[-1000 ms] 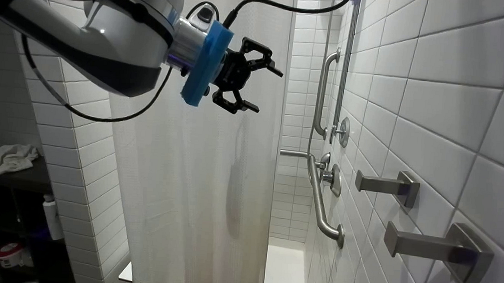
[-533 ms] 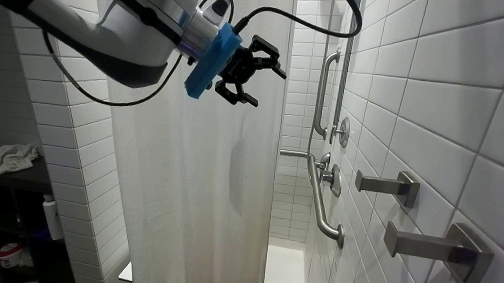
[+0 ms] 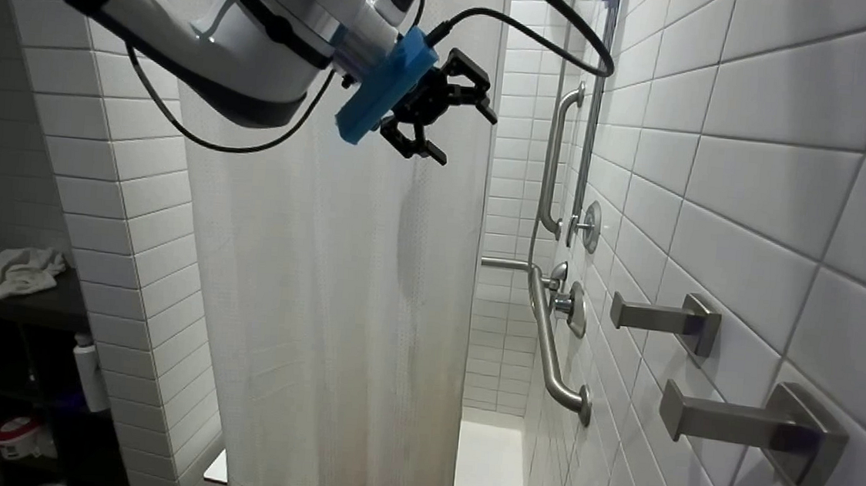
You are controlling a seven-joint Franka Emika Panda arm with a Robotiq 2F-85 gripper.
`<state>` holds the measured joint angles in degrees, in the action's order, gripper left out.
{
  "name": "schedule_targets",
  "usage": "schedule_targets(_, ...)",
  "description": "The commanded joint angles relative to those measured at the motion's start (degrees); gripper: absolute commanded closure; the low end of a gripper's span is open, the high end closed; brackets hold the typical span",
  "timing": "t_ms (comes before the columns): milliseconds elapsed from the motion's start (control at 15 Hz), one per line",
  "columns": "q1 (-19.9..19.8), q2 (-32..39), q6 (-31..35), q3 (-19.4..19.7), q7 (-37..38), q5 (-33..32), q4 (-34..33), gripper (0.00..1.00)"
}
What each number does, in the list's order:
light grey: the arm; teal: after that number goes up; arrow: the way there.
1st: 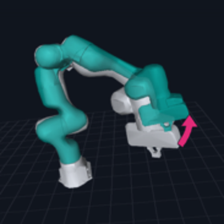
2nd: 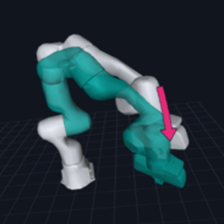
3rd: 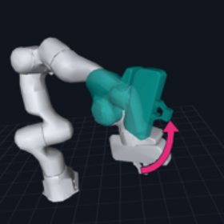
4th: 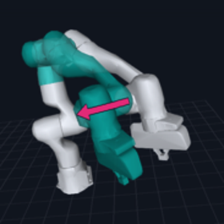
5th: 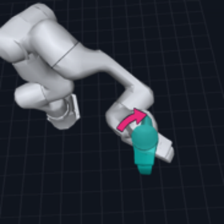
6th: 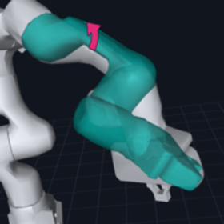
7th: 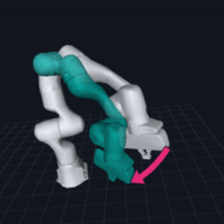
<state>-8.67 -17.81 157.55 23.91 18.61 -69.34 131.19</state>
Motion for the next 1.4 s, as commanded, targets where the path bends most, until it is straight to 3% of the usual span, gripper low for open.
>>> schedule_targets(0,-2.26,5.12,2.71,-1.8,-6.39,7.36,-3.96,0.0)
schedule_targets(333,-3.81,10.12,3.48,-3.36,-14.3,16.16,-7.98,0.0)
schedule_targets(867,-5.39,14.94,1.31,-5.24,-24.14,24.77,-16.73,0.0)
schedule_targets(933,-5.39,15.08,0.76,-5.51,-25.27,25.57,-18.04,0.25)
schedule_targets(1000,-5.38,15.33,0.13,-5.78,-26.2,26.26,-19.52,0.26)
schedule_targets(1333,-5.08,17.29,-3.92,-6.94,-31.49,32.22,-27.38,0.64)
